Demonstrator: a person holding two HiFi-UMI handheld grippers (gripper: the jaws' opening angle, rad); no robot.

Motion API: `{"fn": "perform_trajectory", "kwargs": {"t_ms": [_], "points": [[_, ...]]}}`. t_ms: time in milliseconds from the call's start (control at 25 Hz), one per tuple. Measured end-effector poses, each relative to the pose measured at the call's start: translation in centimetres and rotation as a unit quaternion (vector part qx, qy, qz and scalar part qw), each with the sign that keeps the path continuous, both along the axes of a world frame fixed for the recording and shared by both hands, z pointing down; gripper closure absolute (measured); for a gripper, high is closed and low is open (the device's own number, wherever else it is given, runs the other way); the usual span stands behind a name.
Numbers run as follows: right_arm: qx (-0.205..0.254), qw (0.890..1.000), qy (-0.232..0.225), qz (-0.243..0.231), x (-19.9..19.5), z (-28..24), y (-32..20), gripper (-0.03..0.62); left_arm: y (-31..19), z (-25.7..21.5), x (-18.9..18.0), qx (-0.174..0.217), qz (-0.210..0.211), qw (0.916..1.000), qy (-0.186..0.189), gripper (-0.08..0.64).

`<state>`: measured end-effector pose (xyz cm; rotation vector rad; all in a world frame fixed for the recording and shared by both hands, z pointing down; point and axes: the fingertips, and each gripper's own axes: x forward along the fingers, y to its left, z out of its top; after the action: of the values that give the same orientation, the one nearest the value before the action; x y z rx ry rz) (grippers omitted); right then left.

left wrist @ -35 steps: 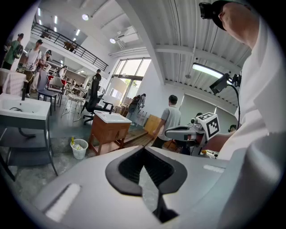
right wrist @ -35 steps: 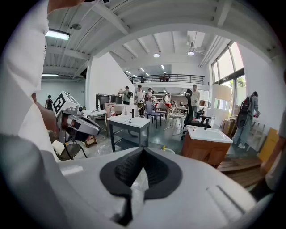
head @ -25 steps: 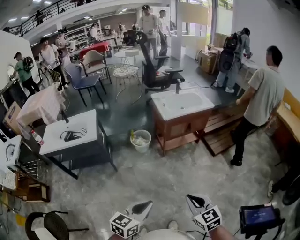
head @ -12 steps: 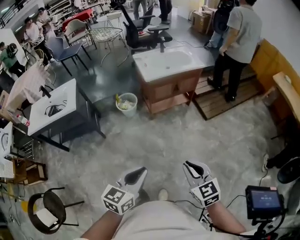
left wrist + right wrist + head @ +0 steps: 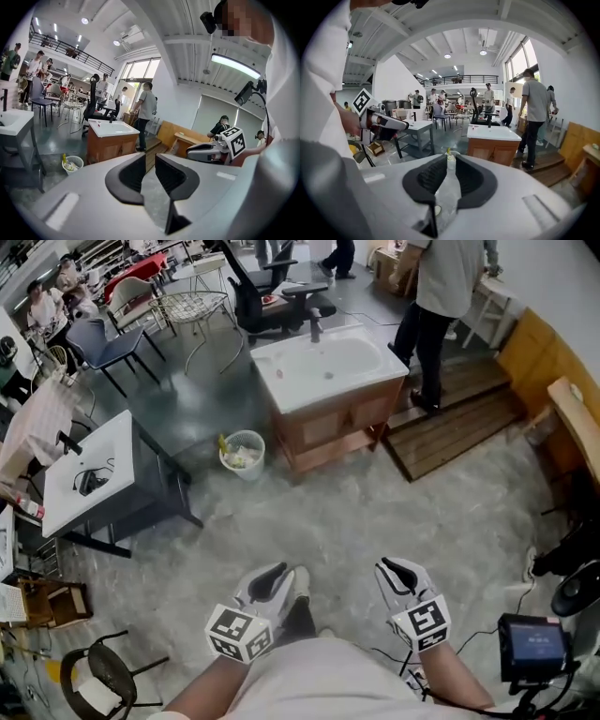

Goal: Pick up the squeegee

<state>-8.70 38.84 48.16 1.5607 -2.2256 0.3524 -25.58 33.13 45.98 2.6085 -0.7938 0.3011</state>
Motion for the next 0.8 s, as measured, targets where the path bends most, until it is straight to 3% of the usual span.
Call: {"fn": "perform_trajectory", "kwargs": {"t_ms": [240,440,640,800], "points": [[0.01,1.0,0.021,0.017,0.9,-2.6,-10.2,0.548,-10.9,-1.0,2.0,0.0,0.022,0.9997,0.011,0.491],[0.02,0.999,0.007,0.05,3.0,-3.1,-17.2,0.548,-18.4,-0.4,4.4,0.011,0.052,0.9985,0.011,0.491],[0.015,0.999,0.013,0.048,3.3,-3.7,-21.0,0.548,-22.2,-0.7,5.0,0.008,0.051,0.9986,0.013,0.49],[0.018,0.999,0.01,0.04,6.6,-2.8,-25.2,0.548,-26.1,0.4,7.8,0.006,0.035,0.9993,0.01,0.483]]}}
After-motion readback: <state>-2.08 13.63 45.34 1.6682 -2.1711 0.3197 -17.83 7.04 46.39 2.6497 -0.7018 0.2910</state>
